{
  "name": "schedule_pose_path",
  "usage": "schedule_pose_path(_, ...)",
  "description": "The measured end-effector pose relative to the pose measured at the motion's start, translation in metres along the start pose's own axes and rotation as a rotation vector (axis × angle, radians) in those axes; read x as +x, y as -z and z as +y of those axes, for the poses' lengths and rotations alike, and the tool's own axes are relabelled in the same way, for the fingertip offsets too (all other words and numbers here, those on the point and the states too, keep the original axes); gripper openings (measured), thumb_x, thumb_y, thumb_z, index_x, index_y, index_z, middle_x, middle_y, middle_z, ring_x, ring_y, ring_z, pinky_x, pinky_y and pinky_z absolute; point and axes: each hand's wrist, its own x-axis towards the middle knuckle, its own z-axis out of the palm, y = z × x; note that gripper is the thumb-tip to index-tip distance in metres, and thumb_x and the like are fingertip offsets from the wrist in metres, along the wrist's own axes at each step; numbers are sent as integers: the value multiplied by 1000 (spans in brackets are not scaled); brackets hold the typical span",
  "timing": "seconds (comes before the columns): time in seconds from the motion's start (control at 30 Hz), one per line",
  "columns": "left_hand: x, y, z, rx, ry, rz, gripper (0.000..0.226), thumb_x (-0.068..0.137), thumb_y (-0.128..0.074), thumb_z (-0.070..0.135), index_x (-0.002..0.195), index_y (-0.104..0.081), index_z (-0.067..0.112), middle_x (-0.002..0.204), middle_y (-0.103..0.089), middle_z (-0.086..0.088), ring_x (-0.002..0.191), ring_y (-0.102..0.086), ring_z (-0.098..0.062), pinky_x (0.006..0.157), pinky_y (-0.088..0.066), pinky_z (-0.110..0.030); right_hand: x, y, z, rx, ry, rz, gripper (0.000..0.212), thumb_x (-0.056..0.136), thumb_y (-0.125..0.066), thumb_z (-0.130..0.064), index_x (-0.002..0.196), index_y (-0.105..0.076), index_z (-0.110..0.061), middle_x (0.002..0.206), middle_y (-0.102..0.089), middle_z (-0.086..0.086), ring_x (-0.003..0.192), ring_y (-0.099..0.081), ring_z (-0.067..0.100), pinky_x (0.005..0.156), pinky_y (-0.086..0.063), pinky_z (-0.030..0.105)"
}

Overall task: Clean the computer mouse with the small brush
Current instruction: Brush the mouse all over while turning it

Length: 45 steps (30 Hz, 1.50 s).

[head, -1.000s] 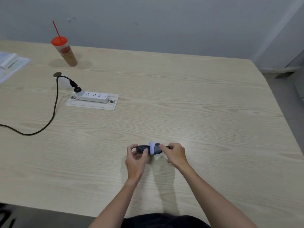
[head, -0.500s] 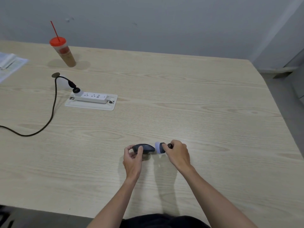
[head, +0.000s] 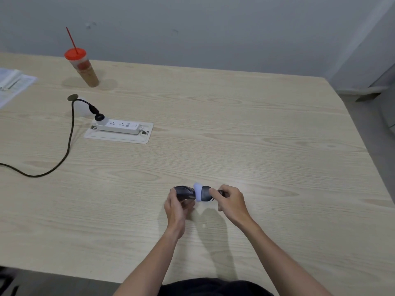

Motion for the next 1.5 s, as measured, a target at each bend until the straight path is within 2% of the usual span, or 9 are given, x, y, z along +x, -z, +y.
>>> schedule_pose_path(0.27, 7, 1, 2, -186, 166, 15, 43, 104, -36, 35, 94, -65, 4, 92, -70, -17, 80, -69, -28, 73, -55, -37, 3, 2, -7, -101, 74, 49, 41, 86, -72, -25, 59, -45, -9, 53, -40, -5, 50, -34, 8, 49, -32, 18)
schedule_pose_path(0.43, 7, -2, 0, -158, 158, -9, 43, 104, -36, 36, 89, -65, 7, 80, -71, -11, 72, -73, -20, 75, -56, -35, -2, -4, -18, -83, 178, 13, 40, 83, -75, -20, 61, -51, 2, 51, -44, -4, 49, -37, 6, 50, -32, 18)
schedule_pose_path(0.63, 6, -5, 0, -203, 175, -23, 41, 103, -36, 35, 95, -62, 4, 91, -68, -18, 76, -66, -26, 73, -54, -37, 2, -4, -17, -303, 151, 142, 43, 84, -66, -34, 60, -39, -11, 55, -38, -5, 52, -32, 12, 51, -30, 29)
schedule_pose_path(0.77, 6, -7, 2, -204, 209, -25, 36, 99, -39, 33, 79, -58, 11, 85, -63, -12, 74, -59, -24, 70, -48, -35, 0, -7, -20, -109, 193, 58, 43, 84, -73, -24, 62, -47, 3, 53, -39, -2, 51, -33, 8, 50, -30, 20)
schedule_pose_path(0.93, 10, -8, 4, -246, 268, -32, 45, 95, -38, 37, 57, -46, 15, 63, -44, -5, 59, -39, -19, 60, -36, -32, 6, -5, -1, -285, 130, 64, 43, 84, -70, -35, 66, -50, -2, 56, -44, -5, 53, -37, 10, 52, -35, 29)
schedule_pose_path(1.07, 14, -8, 2, -176, 313, -55, 37, 99, -40, 40, 80, -54, 11, 67, -50, -6, 61, -42, -20, 60, -40, -32, 3, -3, 5, -172, 92, 83, 44, 85, -70, -31, 67, -48, 2, 56, -42, -4, 52, -35, 8, 52, -33, 23)
schedule_pose_path(1.2, 16, -4, -5, -30, 318, -139, 45, 102, -40, 42, 118, -62, 6, 109, -69, -20, 89, -64, -26, 71, -49, -34, 0, -6, 11, -158, 57, 1, 41, 85, -73, -29, 65, -52, -1, 55, -46, -6, 51, -37, 6, 50, -35, 19)
schedule_pose_path(1.37, 15, -1, -7, 110, 280, -92, 35, 103, -44, 33, 116, -63, 7, 101, -68, -16, 83, -62, -25, 66, -50, -34, 1, -7, 24, -301, 6, 38, 40, 88, -68, -38, 63, -49, -15, 59, -51, -5, 54, -43, 11, 54, -37, 28)
schedule_pose_path(1.5, 16, 4, -10, 163, 270, -87, 33, 101, -47, 30, 115, -63, 5, 101, -72, -21, 82, -69, -31, 72, -60, -44, 2, -8, 20, -197, 2, 62, 43, 88, -68, -37, 67, -51, -3, 60, -49, -3, 55, -40, 10, 54, -36, 27)
